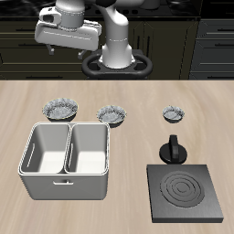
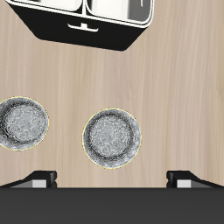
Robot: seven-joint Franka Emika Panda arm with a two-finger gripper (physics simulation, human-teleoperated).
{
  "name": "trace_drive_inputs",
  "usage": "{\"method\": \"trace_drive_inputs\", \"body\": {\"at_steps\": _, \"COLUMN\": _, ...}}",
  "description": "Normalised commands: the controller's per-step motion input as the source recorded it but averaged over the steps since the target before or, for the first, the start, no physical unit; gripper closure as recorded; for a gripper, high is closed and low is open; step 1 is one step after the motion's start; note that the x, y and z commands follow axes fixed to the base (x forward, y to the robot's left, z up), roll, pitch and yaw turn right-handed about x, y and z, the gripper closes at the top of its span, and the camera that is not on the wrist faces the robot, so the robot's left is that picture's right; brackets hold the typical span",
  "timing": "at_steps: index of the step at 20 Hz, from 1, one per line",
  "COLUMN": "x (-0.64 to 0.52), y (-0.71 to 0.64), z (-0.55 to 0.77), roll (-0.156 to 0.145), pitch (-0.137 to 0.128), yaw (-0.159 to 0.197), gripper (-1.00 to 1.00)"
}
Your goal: Place the largest bowl on the flat stove
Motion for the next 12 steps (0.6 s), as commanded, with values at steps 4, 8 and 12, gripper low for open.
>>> {"method": "trace_drive_inputs", "body": {"at_steps": 4, "x": -0.04, "y": -0.02, "z": -0.08, "roll": 0.012, "pitch": -0.005, "yaw": -0.014, "gripper": -1.0}}
{"method": "trace_drive_inputs", "body": {"at_steps": 8, "x": -0.03, "y": -0.01, "z": -0.11, "roll": 0.009, "pitch": -0.013, "yaw": -0.013, "gripper": -1.0}}
{"method": "trace_drive_inputs", "body": {"at_steps": 12, "x": -0.02, "y": 0.03, "z": -0.18, "roll": 0.013, "pitch": -0.032, "yaw": 0.01, "gripper": -1.0}}
